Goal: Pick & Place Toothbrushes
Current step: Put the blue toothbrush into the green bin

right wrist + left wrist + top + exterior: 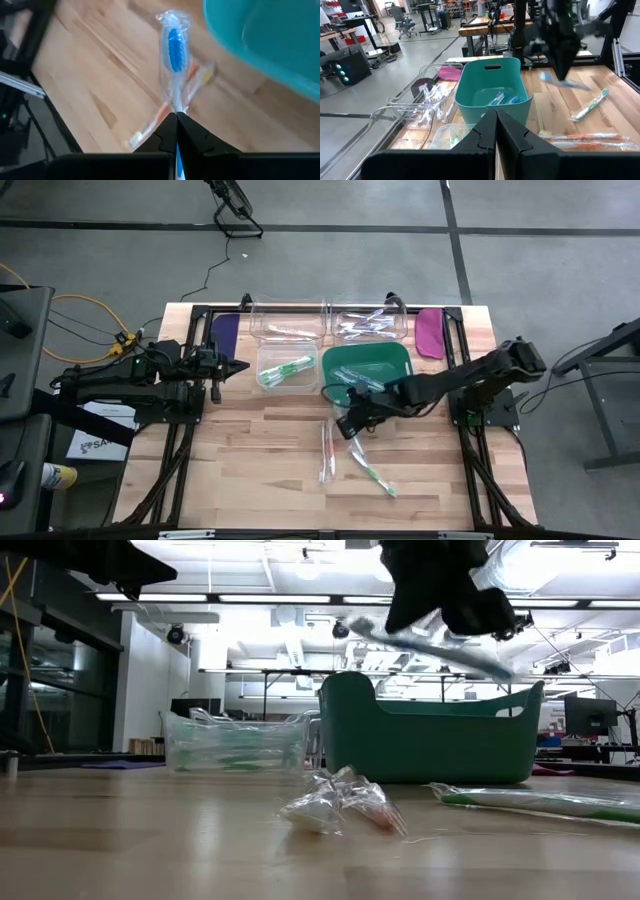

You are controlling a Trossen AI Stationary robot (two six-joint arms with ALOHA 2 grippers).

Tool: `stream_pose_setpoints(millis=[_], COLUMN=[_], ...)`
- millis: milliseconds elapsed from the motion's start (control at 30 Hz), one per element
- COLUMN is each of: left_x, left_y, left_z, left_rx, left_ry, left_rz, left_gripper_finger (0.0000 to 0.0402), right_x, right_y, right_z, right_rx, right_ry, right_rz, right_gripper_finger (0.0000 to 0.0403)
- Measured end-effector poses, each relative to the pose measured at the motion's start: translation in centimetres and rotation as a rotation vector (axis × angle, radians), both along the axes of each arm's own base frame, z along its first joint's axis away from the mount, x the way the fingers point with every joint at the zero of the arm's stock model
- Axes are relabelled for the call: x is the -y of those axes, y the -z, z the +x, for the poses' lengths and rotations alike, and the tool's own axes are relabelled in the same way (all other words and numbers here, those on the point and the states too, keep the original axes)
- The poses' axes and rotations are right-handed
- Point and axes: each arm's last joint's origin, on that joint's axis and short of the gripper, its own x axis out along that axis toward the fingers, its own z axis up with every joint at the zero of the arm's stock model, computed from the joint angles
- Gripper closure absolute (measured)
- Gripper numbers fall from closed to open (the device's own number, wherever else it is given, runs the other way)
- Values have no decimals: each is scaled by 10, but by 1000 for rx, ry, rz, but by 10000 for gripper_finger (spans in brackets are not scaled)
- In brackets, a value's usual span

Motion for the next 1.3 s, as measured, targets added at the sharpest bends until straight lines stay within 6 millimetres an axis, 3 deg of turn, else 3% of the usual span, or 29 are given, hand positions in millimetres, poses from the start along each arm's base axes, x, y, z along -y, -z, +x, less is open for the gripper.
stream_pose_setpoints(millis=[333,733,1033,1200,1300], left_x=[0,0,0,0,0], left_y=[0,0,0,0,0], left_z=[0,0,0,0,0], left_rx=[0,0,0,1,0], left_ry=[0,-3,-12,-12,-12], left_rz=[0,0,0,-2,-2], left_gripper_finger=[398,398,398,398,398], right_x=[26,67,92,100,102], right_y=[-42,-87,-94,-90,-97], right_z=[-20,-55,-65,-68,-72], right_rx=[143,288,258,193,166], right_ry=[-154,-182,-381,-360,-366], right_rz=[-178,-350,-658,-633,-620], right_gripper_finger=[401,401,401,401,401])
